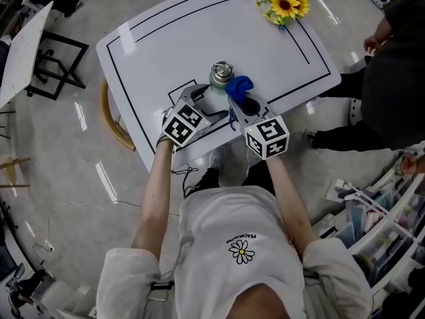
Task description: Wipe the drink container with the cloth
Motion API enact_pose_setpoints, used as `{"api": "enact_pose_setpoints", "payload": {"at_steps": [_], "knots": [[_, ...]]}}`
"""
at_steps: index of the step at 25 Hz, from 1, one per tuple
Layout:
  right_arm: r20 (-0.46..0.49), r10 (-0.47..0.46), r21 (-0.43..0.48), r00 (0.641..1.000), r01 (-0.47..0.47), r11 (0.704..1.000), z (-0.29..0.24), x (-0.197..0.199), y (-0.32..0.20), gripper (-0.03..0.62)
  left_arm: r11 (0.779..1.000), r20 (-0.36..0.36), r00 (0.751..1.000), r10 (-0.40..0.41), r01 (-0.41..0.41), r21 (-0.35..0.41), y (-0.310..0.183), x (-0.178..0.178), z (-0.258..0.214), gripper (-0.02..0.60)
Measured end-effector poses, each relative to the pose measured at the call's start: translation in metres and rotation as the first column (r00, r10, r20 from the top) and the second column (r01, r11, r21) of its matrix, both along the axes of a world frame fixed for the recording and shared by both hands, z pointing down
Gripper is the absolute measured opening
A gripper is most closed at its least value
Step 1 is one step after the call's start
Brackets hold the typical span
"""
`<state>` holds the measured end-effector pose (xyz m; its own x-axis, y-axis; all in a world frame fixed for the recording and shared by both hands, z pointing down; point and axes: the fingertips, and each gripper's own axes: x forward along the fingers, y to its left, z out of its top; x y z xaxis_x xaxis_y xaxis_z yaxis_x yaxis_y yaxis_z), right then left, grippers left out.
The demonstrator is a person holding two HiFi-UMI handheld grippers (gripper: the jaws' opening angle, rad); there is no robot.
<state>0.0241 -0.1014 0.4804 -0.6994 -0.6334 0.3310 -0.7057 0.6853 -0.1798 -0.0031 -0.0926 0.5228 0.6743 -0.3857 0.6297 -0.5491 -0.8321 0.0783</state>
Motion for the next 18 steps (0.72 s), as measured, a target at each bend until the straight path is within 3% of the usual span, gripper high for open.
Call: {"api": "enact_pose_setpoints", "payload": {"at_steps": [9, 18], "knots": [[-0.002, 0.004, -0.002, 1.000, -0.004, 1.000, -0.001, 0.001, -0.003, 0.041, 0.999, -0.033, 0.999, -0.017, 0.018, 0.032, -0.023, -0.010, -0.008, 0.382], [-0.039, 0.036, 0.021, 0.999, -0.035, 0.999, -0.001, 0.017, -0.025, 0.041, 0.999, -0.041, 0.999, 0.023, -0.021, 0.041, -0.047, 0.008, -0.006, 0.382]]}}
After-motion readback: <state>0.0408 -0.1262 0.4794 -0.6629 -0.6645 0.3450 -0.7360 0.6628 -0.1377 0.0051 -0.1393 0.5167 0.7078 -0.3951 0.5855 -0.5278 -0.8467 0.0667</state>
